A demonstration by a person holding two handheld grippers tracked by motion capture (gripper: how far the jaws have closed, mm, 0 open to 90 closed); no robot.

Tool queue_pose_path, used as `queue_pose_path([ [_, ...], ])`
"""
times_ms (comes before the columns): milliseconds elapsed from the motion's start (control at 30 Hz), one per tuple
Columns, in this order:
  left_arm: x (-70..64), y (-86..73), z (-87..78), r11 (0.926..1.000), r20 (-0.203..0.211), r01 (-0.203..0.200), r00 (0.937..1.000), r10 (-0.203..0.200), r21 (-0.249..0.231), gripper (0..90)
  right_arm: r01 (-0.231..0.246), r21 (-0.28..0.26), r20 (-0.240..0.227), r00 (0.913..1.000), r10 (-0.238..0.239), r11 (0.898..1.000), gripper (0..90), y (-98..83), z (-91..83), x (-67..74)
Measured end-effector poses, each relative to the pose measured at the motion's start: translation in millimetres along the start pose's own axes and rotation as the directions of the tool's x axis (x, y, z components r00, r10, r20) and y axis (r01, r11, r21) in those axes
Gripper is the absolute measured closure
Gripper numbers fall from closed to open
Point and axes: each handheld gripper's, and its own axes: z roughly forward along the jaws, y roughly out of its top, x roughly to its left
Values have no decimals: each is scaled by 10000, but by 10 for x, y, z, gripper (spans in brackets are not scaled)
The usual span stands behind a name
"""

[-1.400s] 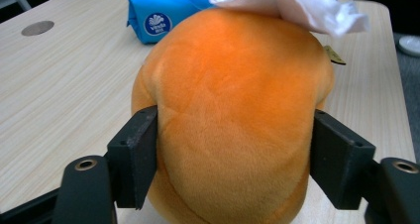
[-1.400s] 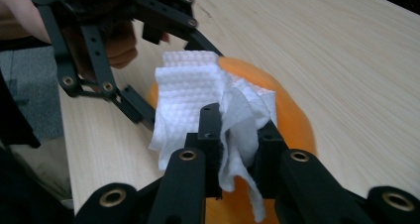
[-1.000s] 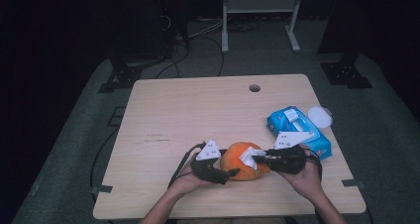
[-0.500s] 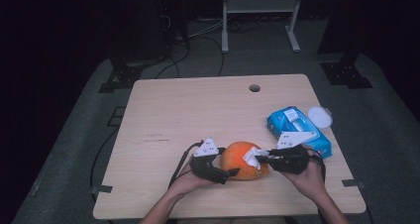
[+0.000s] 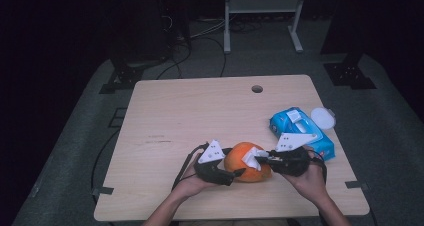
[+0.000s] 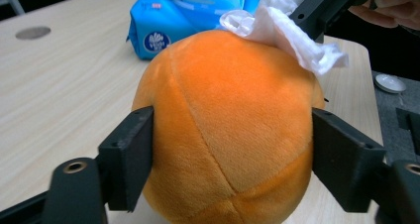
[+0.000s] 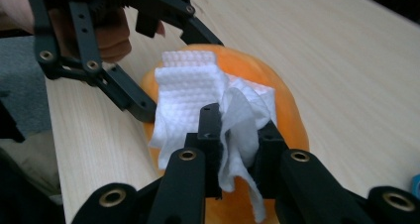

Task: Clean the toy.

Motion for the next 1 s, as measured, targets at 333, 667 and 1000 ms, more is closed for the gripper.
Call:
queue_pose_path([
  [333,-61,-20,49,9981,-184,-610,9980,610,43,162,1096,107,180,9938,-1098,9939,780,155,23,187],
  [667,-128,-16,87,9951,-86,-916,9957,920,383,277,977,42,269,9948,-977,9952,780,163,33,229],
  [1000,-69,-58,71,9963,279,-719,9971,706,472,225,414,297,899,9950,-439,9987,781,65,-62,27],
])
